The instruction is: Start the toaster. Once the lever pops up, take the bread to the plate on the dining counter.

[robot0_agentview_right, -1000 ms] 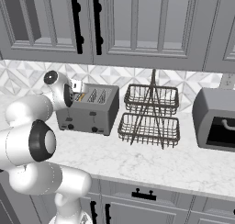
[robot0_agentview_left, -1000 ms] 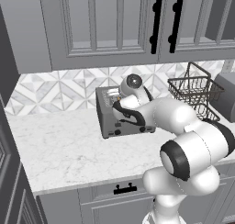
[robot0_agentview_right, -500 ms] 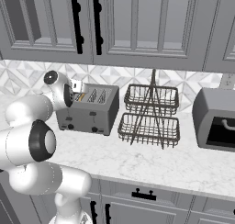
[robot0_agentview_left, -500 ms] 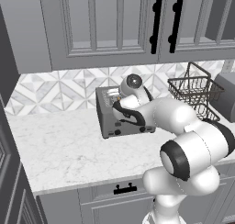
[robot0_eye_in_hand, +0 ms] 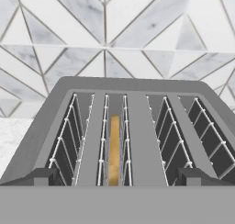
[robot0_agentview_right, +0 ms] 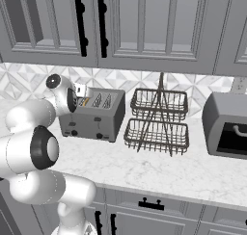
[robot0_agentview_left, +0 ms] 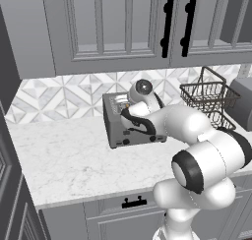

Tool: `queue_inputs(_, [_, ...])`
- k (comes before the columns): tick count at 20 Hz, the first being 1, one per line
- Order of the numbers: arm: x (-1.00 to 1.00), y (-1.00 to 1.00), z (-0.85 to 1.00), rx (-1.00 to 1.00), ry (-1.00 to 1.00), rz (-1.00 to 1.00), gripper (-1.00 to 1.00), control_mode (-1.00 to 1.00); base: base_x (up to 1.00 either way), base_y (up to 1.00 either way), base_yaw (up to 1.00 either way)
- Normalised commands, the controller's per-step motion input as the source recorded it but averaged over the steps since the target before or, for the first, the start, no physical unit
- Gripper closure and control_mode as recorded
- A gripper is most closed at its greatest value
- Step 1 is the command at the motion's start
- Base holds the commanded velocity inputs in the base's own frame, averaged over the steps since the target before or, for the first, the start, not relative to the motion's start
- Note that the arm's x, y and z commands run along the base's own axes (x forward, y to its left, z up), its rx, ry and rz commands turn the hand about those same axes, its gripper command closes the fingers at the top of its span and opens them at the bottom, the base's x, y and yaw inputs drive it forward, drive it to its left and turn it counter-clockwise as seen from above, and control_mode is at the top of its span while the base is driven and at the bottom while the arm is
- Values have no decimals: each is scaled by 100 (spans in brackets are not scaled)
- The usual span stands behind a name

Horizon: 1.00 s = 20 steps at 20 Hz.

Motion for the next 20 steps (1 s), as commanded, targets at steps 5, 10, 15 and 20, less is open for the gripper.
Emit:
queue_inputs(5, [0,0,0,0,0,0,-100,-100,0,0,0])
queue_inputs(10, [0,0,0,0,0,0,-100,-100,0,0,0])
queue_inputs(15, [0,0,0,0,0,0,-100,-100,0,0,0])
queue_inputs(20, [0,0,0,0,0,0,-100,-100,0,0,0])
